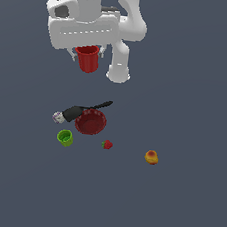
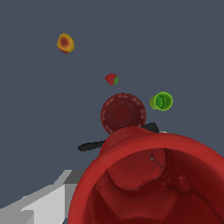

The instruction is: Pick up a designated object from a clutter of objects.

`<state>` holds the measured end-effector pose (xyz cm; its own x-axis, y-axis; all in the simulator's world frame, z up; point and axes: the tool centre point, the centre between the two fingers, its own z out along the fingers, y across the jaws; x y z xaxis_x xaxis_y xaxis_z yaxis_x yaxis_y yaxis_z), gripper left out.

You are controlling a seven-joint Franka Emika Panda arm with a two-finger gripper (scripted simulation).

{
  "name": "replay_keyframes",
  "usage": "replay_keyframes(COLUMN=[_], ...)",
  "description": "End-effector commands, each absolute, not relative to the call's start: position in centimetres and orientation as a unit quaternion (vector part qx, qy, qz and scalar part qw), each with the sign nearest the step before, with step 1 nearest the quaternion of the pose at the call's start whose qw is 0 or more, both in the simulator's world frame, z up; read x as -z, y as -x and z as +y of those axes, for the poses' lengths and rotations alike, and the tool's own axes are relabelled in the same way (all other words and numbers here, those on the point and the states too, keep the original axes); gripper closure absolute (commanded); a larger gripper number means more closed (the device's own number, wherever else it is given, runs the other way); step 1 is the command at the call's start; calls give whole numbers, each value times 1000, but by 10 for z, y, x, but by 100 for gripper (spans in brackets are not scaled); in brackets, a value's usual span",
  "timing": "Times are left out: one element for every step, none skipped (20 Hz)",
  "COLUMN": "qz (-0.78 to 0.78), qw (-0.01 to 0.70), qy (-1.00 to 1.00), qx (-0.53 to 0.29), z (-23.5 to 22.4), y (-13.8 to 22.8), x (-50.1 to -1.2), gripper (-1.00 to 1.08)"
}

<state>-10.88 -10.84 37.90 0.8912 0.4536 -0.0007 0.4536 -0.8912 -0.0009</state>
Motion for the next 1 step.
replay_keyframes(qz=[-233], qw=[0], qy=[972], qx=[0], z=[-109], y=[108], x=[-382], gripper=[108])
